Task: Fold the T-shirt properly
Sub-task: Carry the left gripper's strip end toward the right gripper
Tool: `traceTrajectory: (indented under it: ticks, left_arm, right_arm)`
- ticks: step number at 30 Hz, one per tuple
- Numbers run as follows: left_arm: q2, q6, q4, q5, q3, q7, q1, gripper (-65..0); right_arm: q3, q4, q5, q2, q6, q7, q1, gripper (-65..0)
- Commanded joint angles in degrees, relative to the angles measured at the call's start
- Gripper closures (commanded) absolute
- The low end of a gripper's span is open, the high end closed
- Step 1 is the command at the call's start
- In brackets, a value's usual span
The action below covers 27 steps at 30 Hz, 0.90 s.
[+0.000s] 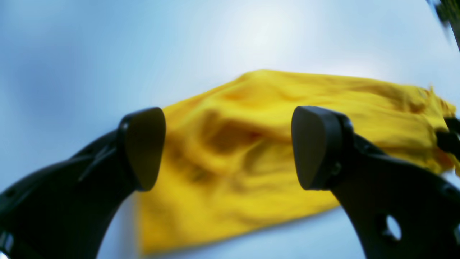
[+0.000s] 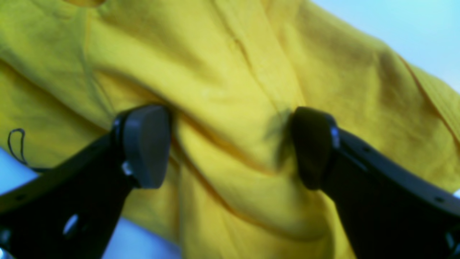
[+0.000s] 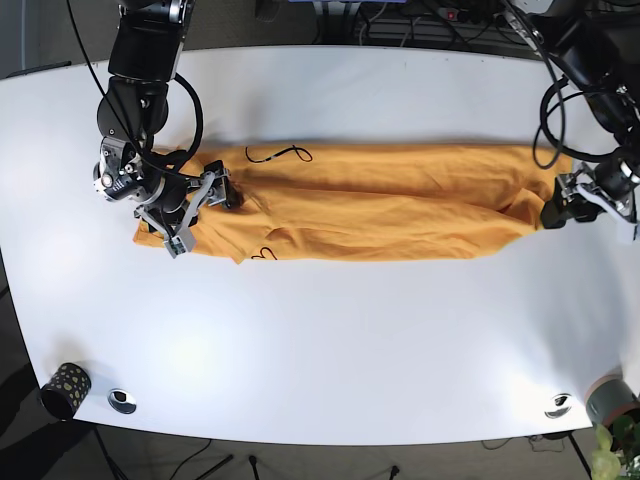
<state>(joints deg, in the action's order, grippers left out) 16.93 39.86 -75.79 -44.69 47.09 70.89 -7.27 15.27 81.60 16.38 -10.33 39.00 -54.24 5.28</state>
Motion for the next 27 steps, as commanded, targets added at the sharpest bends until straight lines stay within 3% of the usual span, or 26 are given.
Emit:
traceTrajectory:
  ticks: [1,7,16,22,27]
  left_arm:
    - [2.5,0.1,5.9,-3.2,0.2,-0.6,-1.8,-51.4]
    - [6.0,0.1,15.5,-3.4,0.1,-1.0,-2.3,-51.4]
    - [5.6,0.1,15.7,-3.3,-4.6,-1.2,-2.0,-51.4]
    - [5.4,0.0,15.8,-2.0,-8.7,-4.9,-2.1,-51.4]
    - [5.5,-3.6,15.8,-1.6,-9.9,-5.4,-2.0,-51.4]
  right_arm:
    - [0.0,0.9,0.5,-0.4,0.16,0.5,0.9,-49.6]
    - [0.0,0.9,0.5,-0.4,0.16,0.5,0.9,-49.6]
    - [0.1,0.9,0.5,-0.4,0.16,0.5,0.9,-49.6]
    - [0.2,0.9,0.6,-0.4,0.16,0.5,0.9,-49.6]
    - [0.3,1.0,0.6,-0.4,0.16,0.5,0.9,-49.6]
